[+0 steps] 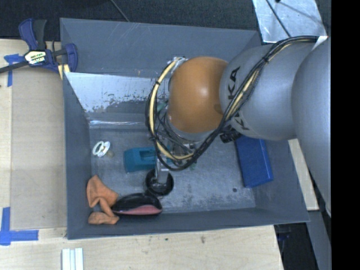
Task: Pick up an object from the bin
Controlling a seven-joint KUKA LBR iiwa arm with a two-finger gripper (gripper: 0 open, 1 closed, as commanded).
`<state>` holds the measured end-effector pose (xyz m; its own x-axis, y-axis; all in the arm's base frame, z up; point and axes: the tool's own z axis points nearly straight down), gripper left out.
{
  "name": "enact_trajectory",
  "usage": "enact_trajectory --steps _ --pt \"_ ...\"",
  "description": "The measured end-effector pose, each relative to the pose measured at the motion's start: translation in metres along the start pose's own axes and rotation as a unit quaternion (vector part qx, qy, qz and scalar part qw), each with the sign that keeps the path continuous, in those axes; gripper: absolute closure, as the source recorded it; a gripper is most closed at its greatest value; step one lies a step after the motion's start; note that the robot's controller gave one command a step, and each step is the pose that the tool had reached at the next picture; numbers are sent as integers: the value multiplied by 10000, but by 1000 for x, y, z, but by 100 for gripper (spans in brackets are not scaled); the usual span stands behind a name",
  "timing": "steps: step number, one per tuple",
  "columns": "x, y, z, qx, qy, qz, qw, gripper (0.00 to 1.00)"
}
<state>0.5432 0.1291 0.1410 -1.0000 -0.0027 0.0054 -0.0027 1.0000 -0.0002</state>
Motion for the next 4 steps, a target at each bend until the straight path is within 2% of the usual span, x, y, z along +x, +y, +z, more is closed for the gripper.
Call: enact_trajectory --steps 1,2,3,4 --pt "-2 -1 -5 -6 -40 14 10000 0" --pt "-40 -12 66 -20 -20 420 9991 0" --pt "-37 -13 5 0 -16 592 9982 0" --pt "-31 -3 5 -11 -57 644 9979 0"
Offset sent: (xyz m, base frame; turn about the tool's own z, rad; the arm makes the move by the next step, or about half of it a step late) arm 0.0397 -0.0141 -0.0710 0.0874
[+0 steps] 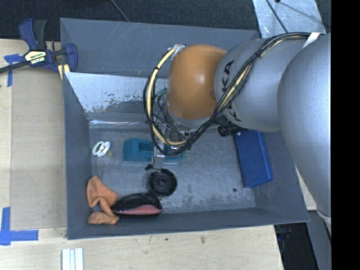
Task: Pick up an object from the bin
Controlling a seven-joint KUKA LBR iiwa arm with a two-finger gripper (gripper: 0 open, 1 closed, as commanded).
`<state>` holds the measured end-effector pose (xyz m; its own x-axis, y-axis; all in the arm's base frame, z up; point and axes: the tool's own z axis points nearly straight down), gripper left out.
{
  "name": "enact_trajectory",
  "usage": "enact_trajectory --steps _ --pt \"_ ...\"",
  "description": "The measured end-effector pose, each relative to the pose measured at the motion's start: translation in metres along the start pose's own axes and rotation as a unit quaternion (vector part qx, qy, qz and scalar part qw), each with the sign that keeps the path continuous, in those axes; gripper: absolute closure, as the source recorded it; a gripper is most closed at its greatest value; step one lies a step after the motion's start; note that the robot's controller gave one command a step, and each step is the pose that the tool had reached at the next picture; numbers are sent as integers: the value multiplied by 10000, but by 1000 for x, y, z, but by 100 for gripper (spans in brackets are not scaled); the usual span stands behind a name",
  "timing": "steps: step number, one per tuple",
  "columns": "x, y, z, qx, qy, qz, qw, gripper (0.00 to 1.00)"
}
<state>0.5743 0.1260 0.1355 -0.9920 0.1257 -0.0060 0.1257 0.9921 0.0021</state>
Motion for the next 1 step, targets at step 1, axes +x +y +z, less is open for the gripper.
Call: enact_trajectory --steps 1 --pt "-12 -4 53 5 13 1009 9949 0"
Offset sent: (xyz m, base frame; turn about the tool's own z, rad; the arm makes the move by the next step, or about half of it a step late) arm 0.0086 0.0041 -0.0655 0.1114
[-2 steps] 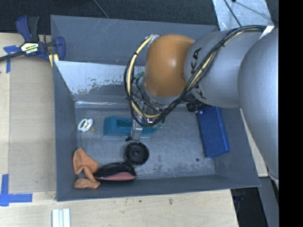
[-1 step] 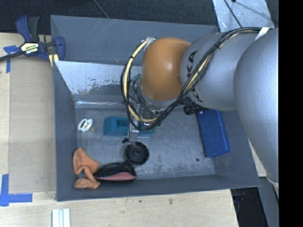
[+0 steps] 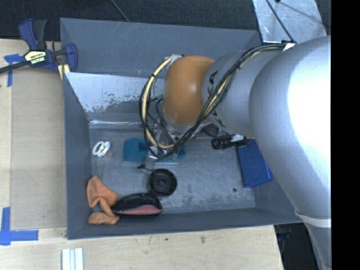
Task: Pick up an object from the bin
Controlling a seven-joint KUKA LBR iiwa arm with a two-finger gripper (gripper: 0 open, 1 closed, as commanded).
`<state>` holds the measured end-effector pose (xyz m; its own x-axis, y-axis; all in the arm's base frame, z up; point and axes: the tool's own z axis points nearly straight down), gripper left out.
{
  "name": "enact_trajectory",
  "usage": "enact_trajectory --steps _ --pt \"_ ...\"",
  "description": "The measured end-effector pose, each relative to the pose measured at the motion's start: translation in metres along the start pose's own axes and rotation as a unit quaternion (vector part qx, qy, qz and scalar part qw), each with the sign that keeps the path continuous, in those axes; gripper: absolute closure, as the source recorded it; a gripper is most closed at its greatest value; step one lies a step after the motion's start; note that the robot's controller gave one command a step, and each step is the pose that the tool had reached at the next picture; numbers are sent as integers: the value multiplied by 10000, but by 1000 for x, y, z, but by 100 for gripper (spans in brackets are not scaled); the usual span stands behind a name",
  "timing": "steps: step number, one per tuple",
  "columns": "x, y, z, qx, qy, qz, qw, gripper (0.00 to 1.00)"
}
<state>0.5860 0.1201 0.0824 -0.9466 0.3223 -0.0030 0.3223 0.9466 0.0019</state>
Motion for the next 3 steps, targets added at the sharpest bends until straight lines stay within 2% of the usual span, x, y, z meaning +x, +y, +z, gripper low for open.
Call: enact_trajectory --steps 1,3 --pt "3 6 11 16 -11 -443 9990 100" --pt "4 6 8 17 -6 -440 9990 100"
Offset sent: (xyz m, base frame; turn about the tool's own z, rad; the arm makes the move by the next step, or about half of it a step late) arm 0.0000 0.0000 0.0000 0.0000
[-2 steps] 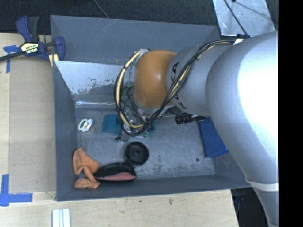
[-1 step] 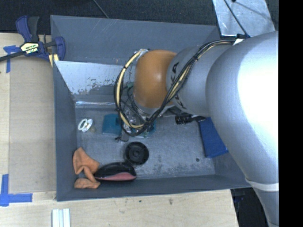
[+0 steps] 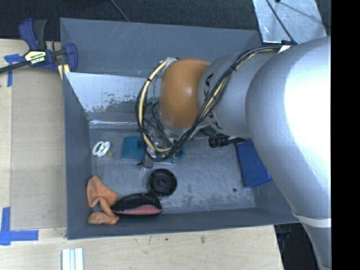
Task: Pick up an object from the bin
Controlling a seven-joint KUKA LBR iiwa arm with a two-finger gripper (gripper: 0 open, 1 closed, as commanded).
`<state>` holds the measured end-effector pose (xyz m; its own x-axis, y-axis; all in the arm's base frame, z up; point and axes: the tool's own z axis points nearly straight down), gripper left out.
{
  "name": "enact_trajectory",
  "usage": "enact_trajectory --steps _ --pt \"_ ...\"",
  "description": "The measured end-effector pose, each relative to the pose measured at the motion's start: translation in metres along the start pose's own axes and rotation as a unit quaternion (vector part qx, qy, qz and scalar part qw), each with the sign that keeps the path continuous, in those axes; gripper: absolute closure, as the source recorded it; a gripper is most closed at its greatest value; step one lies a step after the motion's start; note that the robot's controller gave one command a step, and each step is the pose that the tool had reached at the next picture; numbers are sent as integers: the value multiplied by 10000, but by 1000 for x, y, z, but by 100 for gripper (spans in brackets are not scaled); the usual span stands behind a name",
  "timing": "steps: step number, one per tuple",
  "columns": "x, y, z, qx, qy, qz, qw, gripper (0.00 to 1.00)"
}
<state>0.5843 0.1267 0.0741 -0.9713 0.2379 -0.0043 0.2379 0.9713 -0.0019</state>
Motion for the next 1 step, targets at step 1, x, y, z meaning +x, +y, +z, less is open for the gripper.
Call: enact_trajectory --steps 1 --pt "2 -1 -11 12 45 2 10000 100"
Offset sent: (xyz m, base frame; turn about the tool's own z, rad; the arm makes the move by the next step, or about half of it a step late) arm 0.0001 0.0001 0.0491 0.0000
